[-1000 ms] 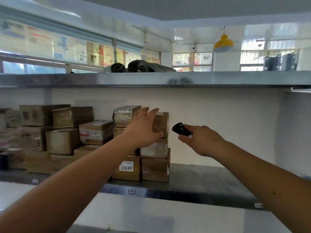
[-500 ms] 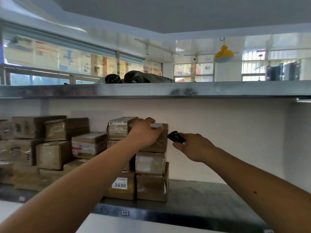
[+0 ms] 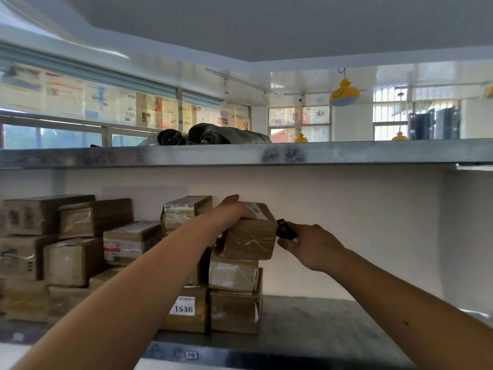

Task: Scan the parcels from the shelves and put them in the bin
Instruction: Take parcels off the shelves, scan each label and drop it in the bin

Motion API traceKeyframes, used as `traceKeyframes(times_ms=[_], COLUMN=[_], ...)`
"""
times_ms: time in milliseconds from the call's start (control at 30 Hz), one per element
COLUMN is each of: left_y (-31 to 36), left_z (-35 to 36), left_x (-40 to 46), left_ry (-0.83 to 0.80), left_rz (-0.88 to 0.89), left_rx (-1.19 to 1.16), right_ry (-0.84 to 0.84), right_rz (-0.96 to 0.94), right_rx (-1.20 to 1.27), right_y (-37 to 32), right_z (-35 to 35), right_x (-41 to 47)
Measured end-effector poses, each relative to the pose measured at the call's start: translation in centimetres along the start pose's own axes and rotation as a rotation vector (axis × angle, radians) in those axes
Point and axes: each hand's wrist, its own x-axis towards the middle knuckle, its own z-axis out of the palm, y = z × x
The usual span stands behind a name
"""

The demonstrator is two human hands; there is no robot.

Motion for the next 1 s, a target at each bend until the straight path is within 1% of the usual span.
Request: traceKeyframes(times_ms=[67,100,267,433,733,867,1000], left_y=[-0.7,-0.9,-1.4,-1.9,-3.4,-5.1,-7.4], left_z=[-0.1,-0.2,0.2,0.6,-0.6,-1.3,-2.0], left_x=[-0.1,-0.2,-0.9,-2.9,-8.0,-10.4,-13.2], left_ry=[-0.024,-0.025,0.062,0.138,0.088,0.054,0.042], left_rz=[-0.012,0.006,0.196,0.358,0.494,0.501,0.477], left_rx=[-0.144,-0.177,-0.274,-0.167,-0.082,-0.056,-0.078], right_ry=[0.014,0.018,0.071,0.074,0.095,0.103,0.078], right_rz=[0.001,0.002,0.002,0.002,0.043,0.078,0.105], right_rx=[0.034,0.054,0.07,0.039,0.011,0.021,0.042], right_y=[0.0,-0.1,-0.9,-1.9,-4.5,-6.7,-8.8], right_z=[0.0,-0.1,-1.0,-2.3,-3.0,-2.7,-2.4], right_x=[-0.4,-0.6,-1.7,-3.9,-10.2,-13.8,-17.6])
